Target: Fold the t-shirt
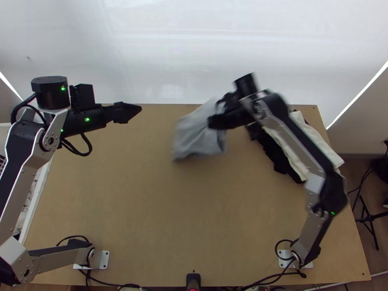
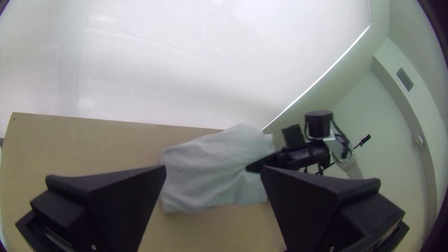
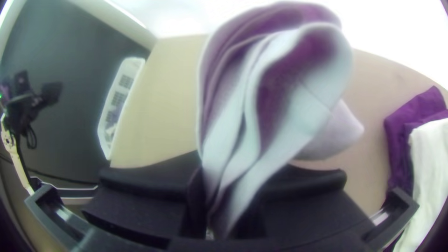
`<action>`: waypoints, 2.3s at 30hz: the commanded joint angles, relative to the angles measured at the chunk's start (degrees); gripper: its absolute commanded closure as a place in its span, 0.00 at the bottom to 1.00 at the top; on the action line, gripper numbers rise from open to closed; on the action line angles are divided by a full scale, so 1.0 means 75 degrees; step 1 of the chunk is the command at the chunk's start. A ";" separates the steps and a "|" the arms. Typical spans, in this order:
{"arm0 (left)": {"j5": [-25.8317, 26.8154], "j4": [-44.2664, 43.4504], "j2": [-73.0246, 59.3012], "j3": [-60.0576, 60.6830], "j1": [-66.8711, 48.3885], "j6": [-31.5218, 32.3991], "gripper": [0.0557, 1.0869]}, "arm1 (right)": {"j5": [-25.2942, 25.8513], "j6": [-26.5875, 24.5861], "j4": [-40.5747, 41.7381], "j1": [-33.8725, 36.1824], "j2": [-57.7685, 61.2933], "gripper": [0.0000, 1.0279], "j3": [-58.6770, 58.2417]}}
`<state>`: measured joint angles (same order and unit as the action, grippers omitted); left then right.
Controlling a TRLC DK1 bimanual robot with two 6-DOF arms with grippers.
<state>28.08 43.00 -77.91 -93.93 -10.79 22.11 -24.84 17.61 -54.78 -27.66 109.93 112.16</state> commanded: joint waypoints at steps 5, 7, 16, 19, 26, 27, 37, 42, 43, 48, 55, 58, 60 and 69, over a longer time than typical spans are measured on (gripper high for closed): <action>0.0007 -0.0003 0.0157 0.0231 0.0067 0.0017 0.04 | -0.0028 0.0934 0.0098 0.2305 -0.1743 0.97 0.0221; 0.0007 -0.0003 0.0193 0.0278 0.0079 0.0017 0.04 | -0.0016 0.1180 0.0098 0.2774 -0.1896 0.97 0.0256; 0.0054 -0.0050 0.0228 0.0278 0.0102 0.0005 0.04 | -0.0016 0.1426 -0.0113 0.4016 -0.2130 0.97 0.0233; 0.0159 -0.0085 0.0228 0.0290 0.0102 0.0017 0.04 | -0.0004 0.1379 -0.0172 0.4356 -0.2013 0.97 0.0503; 0.0206 -0.0214 0.0239 0.0266 0.0126 0.0017 0.04 | -0.0004 0.1168 -0.0676 0.4895 -0.1708 0.97 0.0842; 0.0218 -0.0226 0.0251 0.0266 0.0137 0.0017 0.04 | -0.0004 0.1110 -0.0711 0.5000 -0.1685 0.97 0.0784; 0.0417 -0.0249 0.0333 0.0219 0.0301 0.0029 0.04 | -0.0004 0.0723 -0.0992 0.5504 -0.1696 0.97 -0.0142; 0.0534 -0.0249 0.0415 0.0184 0.0407 0.0029 0.04 | 0.0136 0.0535 -0.1344 0.5985 -0.1708 0.97 -0.0787; 0.0581 -0.0249 0.0415 0.0172 0.0466 0.0029 0.04 | 0.0230 0.0453 -0.1426 0.6149 -0.1720 0.97 -0.0951; 0.0827 -0.0249 0.0462 0.0172 0.0735 0.0041 0.04 | 0.1402 -0.0039 -0.1531 0.6747 -0.1849 0.97 -0.1876; 0.1026 -0.0249 0.0474 0.0208 0.0934 0.0029 0.04 | 0.2890 -0.0379 -0.1543 0.7168 -0.1919 0.59 -0.2884; 0.1038 -0.0249 0.0474 0.0231 0.0958 0.0029 0.04 | 0.3464 -0.0390 -0.1578 0.7286 -0.2130 0.24 -0.3294; 0.1050 -0.0249 0.0486 0.0266 0.0958 0.0029 0.04 | 0.3675 -0.0390 -0.1871 0.7309 -0.2294 0.08 -0.3458; 0.1214 -0.0261 0.0486 0.0337 0.1145 0.0005 0.04 | 0.4507 -0.0590 -0.2281 0.7098 -0.3817 0.04 -0.3107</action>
<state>36.45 41.15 -74.24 -91.70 -3.27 22.33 4.08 14.17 -72.12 26.61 88.64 87.29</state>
